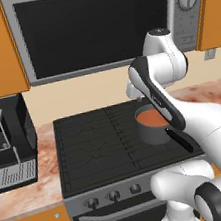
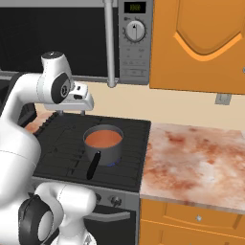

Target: Wait until the marinara sauce is simmered to a deep red color and then turn off the stove.

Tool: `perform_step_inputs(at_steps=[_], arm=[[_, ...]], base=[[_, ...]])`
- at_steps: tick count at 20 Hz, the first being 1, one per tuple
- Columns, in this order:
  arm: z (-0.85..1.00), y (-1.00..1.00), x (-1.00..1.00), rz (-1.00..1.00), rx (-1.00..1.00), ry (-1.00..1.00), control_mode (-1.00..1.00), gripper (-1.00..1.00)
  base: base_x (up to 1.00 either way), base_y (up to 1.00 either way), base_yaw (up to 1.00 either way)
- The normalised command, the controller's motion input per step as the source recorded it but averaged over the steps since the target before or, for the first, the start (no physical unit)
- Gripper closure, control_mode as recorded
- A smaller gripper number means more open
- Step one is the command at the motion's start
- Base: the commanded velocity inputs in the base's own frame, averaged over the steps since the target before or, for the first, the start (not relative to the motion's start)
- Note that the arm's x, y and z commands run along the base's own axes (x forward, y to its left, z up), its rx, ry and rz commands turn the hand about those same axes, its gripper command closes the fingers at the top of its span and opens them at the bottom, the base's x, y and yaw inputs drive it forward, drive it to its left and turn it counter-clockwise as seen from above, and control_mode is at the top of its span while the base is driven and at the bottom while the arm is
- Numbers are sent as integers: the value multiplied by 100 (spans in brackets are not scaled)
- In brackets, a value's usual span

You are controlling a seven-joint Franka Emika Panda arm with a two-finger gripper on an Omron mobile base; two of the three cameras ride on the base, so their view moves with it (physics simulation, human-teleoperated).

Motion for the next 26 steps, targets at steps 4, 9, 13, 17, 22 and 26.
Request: perform_step_inputs(at_steps=[4,9,13,17,22,26], arm=[[0,0,0,0,0,0,-100,-100],[0,0,0,0,0,0,-100,-100],[0,0,0,0,0,0,-100,-100],[0,0,0,0,0,0,-100,-100],[0,0,0,0,0,0,-100,-100],[0,0,0,0,0,0,-100,-100]], base=[[0,0,0],[0,0,0],[0,0,0],[0,0,0],[0,0,0],[0,0,0]])
